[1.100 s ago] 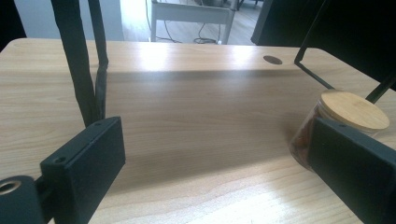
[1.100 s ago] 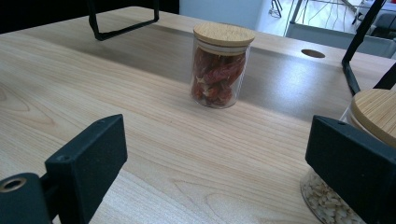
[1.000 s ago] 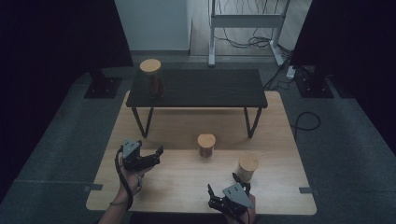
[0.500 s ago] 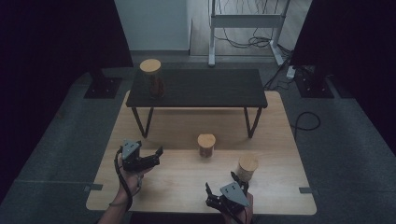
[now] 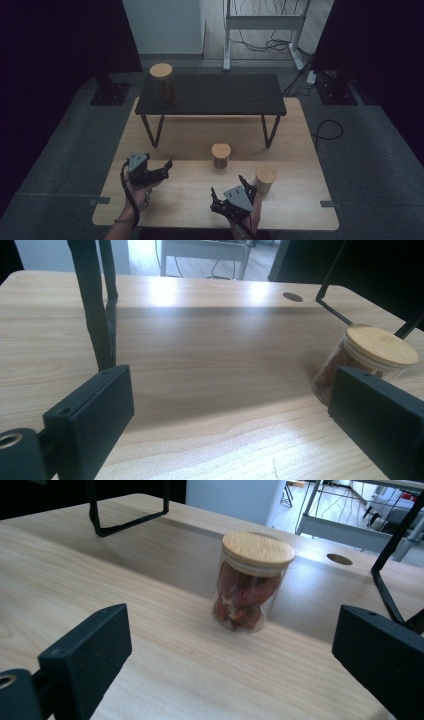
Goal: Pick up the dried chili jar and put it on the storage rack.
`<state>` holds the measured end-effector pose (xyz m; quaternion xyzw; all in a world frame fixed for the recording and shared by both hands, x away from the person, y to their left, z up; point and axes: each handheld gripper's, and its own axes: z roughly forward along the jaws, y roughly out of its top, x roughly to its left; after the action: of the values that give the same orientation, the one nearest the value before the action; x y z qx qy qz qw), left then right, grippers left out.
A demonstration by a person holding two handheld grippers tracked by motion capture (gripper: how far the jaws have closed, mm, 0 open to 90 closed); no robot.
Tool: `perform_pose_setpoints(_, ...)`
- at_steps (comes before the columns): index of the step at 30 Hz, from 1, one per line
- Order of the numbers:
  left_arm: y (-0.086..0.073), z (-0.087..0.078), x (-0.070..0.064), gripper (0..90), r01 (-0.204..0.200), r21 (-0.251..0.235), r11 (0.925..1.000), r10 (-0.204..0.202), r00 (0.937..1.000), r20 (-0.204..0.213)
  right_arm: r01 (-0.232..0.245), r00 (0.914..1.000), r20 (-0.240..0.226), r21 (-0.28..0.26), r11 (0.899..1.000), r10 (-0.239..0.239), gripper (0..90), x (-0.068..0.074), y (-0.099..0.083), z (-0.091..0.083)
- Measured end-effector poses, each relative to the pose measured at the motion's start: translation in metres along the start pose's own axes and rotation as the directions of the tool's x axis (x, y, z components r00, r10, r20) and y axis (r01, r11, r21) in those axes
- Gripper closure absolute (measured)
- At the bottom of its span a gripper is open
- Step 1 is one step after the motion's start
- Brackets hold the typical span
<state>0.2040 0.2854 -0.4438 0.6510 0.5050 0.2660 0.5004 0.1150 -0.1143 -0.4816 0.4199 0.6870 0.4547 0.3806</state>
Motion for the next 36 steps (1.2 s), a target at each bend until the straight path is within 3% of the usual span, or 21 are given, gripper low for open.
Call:
perform_pose_setpoints(10,0.001,-0.004,-0.001,4.2,0.004,-0.011,0.9999,-0.004,1.0,0.006,0.005,0.9998,0.018,-0.003,1.0,-0.005,0.9,-0.003,0.012,0.024)
perform_pose_setpoints(14,0.001,-0.004,-0.003,4.2,-0.002,-0.011,0.9999,0.002,0.9999,0.013,-0.01,0.9998,0.017,0.001,1.0,0.01,0.0,-0.007,0.012,0.034)
perform_pose_setpoints(36,0.0,0.002,0.003,4.2,0.011,0.013,0.9999,-0.011,0.9999,0.003,0.005,0.999,0.044,0.036,0.999,-0.007,0.0,-0.008,0.012,0.067)
